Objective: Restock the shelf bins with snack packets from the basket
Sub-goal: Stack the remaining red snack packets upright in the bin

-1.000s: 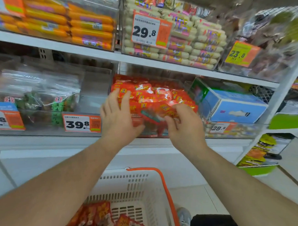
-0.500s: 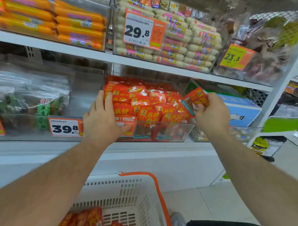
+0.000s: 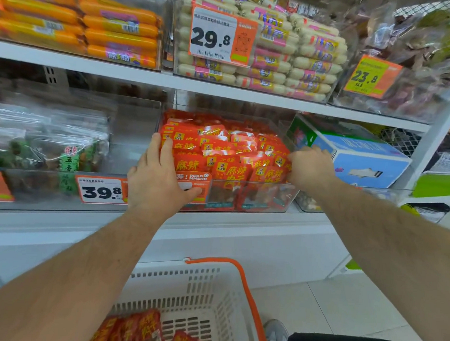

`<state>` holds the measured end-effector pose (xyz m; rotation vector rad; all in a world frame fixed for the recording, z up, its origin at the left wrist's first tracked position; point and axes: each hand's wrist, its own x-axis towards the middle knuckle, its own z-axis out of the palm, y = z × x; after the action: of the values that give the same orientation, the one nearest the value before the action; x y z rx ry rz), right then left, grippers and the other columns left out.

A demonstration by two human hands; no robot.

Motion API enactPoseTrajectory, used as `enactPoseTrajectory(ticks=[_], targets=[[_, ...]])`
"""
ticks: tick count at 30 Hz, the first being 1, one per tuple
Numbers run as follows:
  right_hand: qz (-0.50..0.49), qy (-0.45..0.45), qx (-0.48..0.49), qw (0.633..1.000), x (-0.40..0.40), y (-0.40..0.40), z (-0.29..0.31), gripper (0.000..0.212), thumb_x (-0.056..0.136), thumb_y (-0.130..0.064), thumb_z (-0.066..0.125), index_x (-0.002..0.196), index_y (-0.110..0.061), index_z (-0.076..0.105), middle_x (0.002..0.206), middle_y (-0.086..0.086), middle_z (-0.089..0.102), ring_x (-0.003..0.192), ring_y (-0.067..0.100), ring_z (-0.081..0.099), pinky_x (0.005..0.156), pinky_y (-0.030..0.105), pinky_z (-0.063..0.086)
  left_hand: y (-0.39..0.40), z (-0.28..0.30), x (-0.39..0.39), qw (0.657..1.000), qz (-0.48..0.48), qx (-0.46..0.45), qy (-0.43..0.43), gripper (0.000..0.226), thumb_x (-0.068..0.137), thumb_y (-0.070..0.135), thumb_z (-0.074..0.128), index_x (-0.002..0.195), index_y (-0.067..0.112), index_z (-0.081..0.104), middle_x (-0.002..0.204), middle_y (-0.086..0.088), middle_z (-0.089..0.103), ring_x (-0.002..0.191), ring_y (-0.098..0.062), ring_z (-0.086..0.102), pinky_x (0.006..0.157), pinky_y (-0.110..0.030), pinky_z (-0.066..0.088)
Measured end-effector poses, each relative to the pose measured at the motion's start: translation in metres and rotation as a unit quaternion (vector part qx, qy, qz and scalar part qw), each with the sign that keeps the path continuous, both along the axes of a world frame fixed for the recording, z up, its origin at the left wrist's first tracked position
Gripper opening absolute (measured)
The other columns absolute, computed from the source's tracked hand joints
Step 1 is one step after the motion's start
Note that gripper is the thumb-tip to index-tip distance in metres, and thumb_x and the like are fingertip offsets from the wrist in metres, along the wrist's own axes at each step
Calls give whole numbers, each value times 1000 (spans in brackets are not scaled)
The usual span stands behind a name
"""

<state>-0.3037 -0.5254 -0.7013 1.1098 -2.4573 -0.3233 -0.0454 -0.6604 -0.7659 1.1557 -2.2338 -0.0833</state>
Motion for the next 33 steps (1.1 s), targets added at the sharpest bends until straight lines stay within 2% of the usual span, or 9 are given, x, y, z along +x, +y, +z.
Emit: enactPoseTrajectory(ticks=[6,11,14,17,19,22,27,31,33], targets=[[-16,22,-6,1000,-4,-6,-5,33,89,-35,66,118,-21,63,119,11,59,117,31,50,97,42,41,-1,1,0,1000,-2,24,-8,121,63,74,72,152,22,7,163,-3,7,144,-29,27,111,-53,31],[24,-39,-146,988,1,8,-8,38,87,-28,67,121,-13,60,117,14,57,112,34,52,94,42,43,0,5,4,999,-22,39,-20,120,66,70,73,152,21,6,163,-3,3,145,-27,25,112,-52,30],[112,-27,-325,939,24,14,-15,23,91,-19,61,109,-6,65,108,17,59,100,37,56,84,45,45,3,11,5,996,-36,68,44,112,68,63,75,152,20,15,161,-7,10,144,-30,24,117,-55,20],[262,29,-393,881,63,7,-31,16,83,-16,60,93,-5,67,91,15,60,81,34,57,69,40,46,21,1,7,984,-47,-62,160,86,70,49,76,138,11,41,144,-16,33,131,-35,33,110,-62,27],[344,7,-368,864,95,-4,-52,15,81,-17,57,87,-7,65,84,13,59,75,33,56,63,38,44,35,-21,14,969,-86,-112,204,67,69,42,69,126,11,52,129,-12,42,118,-32,42,100,-53,38],[381,-97,-302,869,137,-20,-105,20,81,-24,51,86,-8,63,78,10,60,69,32,58,60,36,46,45,-77,39,981,-141,-12,129,42,75,43,57,108,16,64,106,-4,58,95,-26,60,82,-41,47],[236,-341,-26,910,177,-31,-202,33,98,-43,49,93,-12,60,92,8,62,83,29,59,72,37,48,35,-151,97,950,-110,273,-106,43,97,43,47,61,21,51,65,4,56,72,-22,60,62,-32,44],[147,-454,79,875,191,-21,-284,42,102,-37,44,65,-19,53,65,-4,52,63,17,54,63,34,45,37,-194,121,899,-95,401,-148,44,101,38,44,60,21,46,63,4,52,65,-16,53,58,-30,35],[78,-493,123,858,193,-13,-322,22,98,-28,50,80,-21,60,80,0,61,71,15,57,69,32,49,38,-211,128,882,-83,437,-158,37,101,36,43,68,21,50,72,3,57,70,-14,54,63,-31,39]])
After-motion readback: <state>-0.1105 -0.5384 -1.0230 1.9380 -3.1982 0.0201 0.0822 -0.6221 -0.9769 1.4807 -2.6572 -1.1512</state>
